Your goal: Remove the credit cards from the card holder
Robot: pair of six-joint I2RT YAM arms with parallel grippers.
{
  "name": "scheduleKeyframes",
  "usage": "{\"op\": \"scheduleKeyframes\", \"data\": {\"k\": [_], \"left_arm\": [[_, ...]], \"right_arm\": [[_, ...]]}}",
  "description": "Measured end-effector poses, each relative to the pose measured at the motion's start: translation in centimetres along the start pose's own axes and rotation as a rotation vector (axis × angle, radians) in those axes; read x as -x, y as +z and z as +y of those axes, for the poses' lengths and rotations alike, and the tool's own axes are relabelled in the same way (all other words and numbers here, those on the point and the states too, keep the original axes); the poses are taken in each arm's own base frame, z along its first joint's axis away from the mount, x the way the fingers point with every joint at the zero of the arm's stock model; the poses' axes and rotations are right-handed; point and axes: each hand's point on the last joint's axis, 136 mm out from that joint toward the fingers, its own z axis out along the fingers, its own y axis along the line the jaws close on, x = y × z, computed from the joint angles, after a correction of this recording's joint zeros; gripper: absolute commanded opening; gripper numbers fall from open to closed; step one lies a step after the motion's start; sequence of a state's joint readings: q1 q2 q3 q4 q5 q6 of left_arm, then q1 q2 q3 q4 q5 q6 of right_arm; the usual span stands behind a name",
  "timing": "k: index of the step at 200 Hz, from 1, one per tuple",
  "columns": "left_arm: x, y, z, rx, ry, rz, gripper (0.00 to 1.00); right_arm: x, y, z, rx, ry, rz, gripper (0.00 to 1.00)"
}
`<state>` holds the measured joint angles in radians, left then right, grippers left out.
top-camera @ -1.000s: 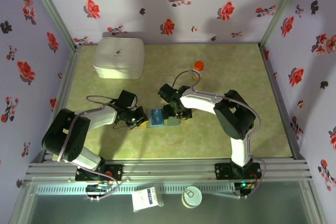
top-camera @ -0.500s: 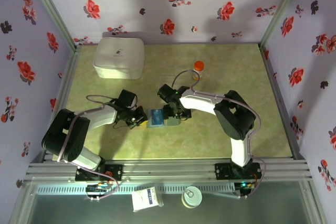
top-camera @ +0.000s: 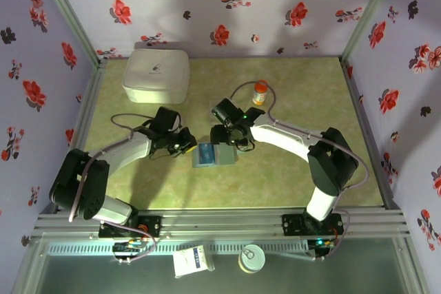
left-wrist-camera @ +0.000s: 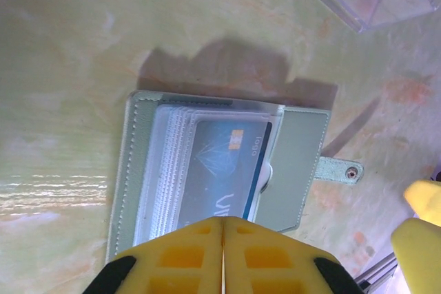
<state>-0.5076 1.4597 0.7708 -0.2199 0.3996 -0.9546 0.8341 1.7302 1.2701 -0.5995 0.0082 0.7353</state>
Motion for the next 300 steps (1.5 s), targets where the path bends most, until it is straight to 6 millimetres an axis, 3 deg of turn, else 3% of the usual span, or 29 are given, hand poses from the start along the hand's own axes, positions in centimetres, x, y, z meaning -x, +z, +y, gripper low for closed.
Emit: {"op": "scheduleKeyframes", "data": {"k": [37,91,154,187,214,249,300], "left_arm": [[-0.9,1.3,-0.3,0.020,0.021,0.040,0.08],[-1.2,1.6,0.0,0.036,0.020,0.048,0.11],[-1.2,2.0,0.5,0.053,0.022,0.052,0.09],[-1.5,2.4,0.8,0.066,0.031,0.062,0.06],[-2.0,2.8,1.1,0.087,0.038,0.077,0.05],[-2.2,2.8,1.2,0.134,0.065,0.071,0.04],[-2.2,2.7,2.0,0.172,0.071,0.065,0.04]], "right_arm": [[-0.8,2.2,0.5,0.047,0.008,0.057,0.69],[-3.8,5.5,-1.4,0.011,0.035,0.154,0.70],[-3.6,5.3,-1.0,0.027,0.067,0.148,0.70],[-3.1,4.1,-0.5,0.050,0.065,0.125,0.69],[-2.3,3.0,0.7,0.110,0.060,0.098,0.64],[-2.1,2.7,2.7,0.207,0.036,0.106,0.50],[-2.8,4.5,4.8,0.316,0.025,0.164,0.39]]}}
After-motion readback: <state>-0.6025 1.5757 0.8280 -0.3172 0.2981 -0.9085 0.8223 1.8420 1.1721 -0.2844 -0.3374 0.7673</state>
